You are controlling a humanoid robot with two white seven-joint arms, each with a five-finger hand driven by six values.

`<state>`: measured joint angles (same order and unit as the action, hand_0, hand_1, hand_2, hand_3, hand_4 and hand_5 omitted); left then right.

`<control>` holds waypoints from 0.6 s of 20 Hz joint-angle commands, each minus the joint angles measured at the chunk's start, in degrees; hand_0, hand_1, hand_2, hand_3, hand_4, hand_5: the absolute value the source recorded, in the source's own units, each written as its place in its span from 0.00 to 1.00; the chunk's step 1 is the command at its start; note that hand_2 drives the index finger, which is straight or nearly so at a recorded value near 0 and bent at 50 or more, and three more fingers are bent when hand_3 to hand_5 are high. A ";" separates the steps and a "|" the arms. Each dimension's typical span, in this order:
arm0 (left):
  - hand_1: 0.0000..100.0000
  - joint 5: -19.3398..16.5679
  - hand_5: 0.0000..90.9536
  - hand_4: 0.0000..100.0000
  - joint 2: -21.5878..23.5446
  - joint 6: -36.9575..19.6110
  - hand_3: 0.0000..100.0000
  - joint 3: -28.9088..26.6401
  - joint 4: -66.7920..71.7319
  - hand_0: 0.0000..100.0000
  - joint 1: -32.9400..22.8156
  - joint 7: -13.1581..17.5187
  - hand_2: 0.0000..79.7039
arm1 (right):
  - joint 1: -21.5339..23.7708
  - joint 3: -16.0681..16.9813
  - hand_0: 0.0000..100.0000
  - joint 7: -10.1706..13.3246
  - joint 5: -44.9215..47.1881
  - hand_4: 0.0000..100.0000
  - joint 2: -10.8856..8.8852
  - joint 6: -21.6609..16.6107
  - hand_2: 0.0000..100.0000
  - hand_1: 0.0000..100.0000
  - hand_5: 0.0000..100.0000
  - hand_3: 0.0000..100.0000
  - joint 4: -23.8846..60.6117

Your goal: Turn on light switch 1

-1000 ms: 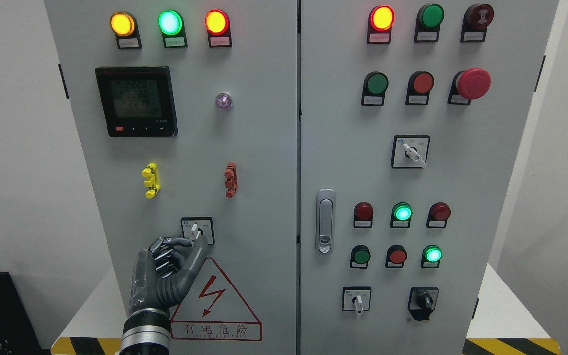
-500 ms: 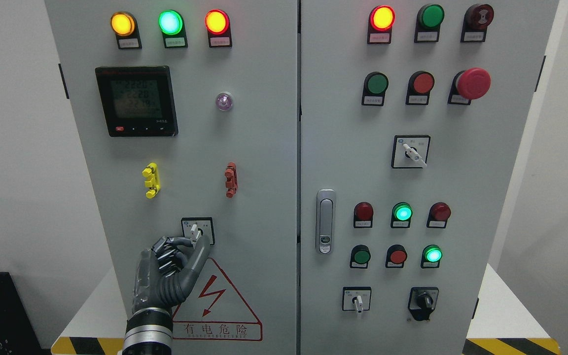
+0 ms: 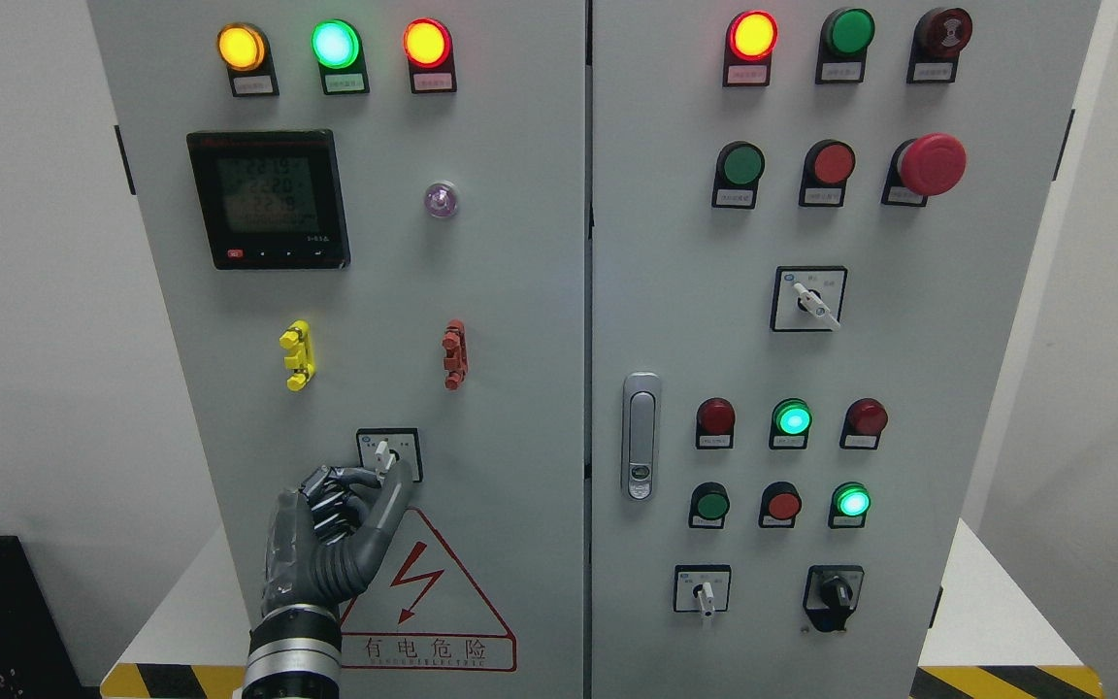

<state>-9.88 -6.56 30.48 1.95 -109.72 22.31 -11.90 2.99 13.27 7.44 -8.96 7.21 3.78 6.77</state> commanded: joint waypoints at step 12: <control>0.56 -0.93 0.96 0.93 -0.03 0.02 0.94 0.07 0.65 0.20 0.28 -0.14 0.73 | 0.00 0.00 0.31 0.03 0.00 0.00 0.00 0.00 0.00 0.00 0.00 0.00 0.00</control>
<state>-10.56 -6.58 30.51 2.00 -109.54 22.52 -12.01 2.98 13.28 7.44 -8.96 7.21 3.78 6.76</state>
